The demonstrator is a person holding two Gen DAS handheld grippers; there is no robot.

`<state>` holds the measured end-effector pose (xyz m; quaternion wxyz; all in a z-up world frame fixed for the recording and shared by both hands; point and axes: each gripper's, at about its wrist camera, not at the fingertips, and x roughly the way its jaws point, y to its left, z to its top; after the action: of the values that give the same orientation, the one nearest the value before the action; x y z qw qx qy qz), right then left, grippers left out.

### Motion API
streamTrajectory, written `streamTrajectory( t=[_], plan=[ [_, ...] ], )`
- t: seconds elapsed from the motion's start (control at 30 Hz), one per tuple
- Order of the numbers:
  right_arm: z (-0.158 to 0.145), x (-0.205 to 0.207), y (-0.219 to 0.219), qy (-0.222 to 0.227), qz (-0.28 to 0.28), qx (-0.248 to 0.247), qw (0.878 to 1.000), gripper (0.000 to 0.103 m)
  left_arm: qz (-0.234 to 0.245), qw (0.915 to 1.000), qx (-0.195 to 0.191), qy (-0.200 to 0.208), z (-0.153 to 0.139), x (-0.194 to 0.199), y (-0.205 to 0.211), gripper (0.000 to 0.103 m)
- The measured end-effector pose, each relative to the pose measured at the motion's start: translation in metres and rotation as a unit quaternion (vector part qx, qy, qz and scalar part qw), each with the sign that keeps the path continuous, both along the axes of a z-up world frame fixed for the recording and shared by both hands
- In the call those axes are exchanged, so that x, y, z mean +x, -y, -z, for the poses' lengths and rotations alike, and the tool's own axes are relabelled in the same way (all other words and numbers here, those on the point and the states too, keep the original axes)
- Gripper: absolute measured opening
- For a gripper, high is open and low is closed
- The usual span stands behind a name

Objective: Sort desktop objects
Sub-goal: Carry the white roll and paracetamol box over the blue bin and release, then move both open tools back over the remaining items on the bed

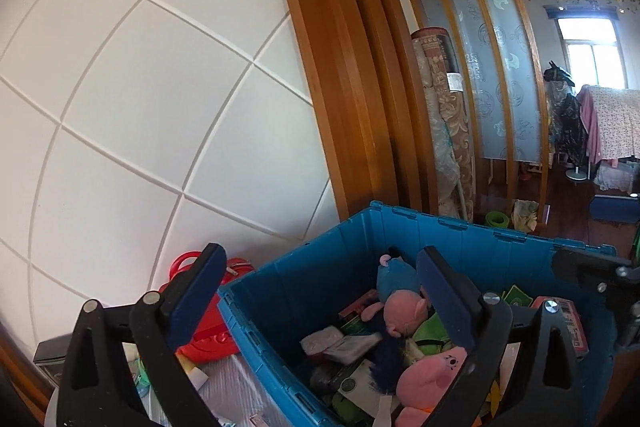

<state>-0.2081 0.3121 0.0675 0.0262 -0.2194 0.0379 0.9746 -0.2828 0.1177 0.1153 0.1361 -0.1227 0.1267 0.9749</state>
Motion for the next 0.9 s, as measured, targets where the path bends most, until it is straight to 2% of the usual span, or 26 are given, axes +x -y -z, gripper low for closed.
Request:
streamTrajectory(
  t=[0.17, 0.4, 0.53, 0.63, 0.9],
  plan=[
    [0.001, 0.023, 0.003, -0.011, -0.027, -0.03, 0.999, 0.095, -0.025, 0.9997, 0.002, -0.003, 0.009, 0.019, 0.026, 0.097],
    [0.004, 0.058, 0.037, -0.029, -0.054, -0.031, 0.998, 0.101, -0.073, 0.9972, 0.013, -0.015, 0.022, 0.057, 0.092, 0.097],
    [0.006, 0.071, 0.074, -0.034, -0.076, -0.031, 0.996, 0.102, -0.104, 0.9942, 0.001, -0.026, 0.033, 0.087, 0.142, 0.097],
    [0.008, 0.08, 0.113, -0.034, -0.107, -0.026, 0.993, 0.102, -0.132, 0.9909, 0.006, -0.025, 0.043, 0.111, 0.193, 0.097],
    [0.037, 0.086, 0.221, -0.004, -0.173, -0.03, 0.984, 0.103, -0.182, 0.9829, -0.028, 0.006, 0.082, 0.154, 0.308, 0.097]
  ],
)
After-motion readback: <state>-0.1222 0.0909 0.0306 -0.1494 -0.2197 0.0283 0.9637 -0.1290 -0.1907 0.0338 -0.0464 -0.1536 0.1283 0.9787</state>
